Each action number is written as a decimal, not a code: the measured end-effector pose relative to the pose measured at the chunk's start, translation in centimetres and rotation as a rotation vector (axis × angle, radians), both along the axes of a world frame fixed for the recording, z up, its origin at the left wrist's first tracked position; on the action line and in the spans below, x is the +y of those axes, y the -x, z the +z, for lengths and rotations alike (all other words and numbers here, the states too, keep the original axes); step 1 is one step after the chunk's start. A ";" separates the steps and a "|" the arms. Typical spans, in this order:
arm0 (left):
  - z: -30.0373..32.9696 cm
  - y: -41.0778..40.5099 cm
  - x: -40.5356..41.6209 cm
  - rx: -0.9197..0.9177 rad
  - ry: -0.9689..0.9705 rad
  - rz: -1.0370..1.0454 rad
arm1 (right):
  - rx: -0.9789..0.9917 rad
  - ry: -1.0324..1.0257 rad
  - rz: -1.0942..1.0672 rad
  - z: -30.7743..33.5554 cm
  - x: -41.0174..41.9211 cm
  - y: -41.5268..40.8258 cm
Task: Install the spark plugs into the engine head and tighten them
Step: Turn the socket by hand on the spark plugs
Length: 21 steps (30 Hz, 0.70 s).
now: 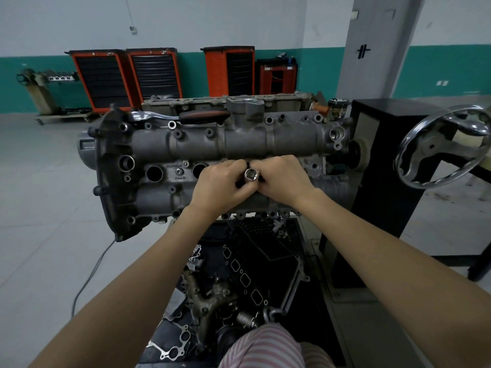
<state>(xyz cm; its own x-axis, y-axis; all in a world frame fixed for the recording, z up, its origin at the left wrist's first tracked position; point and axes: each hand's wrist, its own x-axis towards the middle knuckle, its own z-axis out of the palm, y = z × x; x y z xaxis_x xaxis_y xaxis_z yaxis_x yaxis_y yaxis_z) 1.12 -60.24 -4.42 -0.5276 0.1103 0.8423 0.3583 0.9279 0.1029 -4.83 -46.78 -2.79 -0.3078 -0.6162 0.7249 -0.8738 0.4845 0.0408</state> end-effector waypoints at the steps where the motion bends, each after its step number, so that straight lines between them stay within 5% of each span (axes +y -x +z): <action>1: 0.0 0.0 0.0 0.006 0.009 -0.006 | -0.001 0.001 0.000 0.0 0.0 0.0; 21: 0.0 -0.1 0.0 0.033 -0.006 -0.007 | 0.018 -0.034 -0.046 -0.2 -0.1 0.4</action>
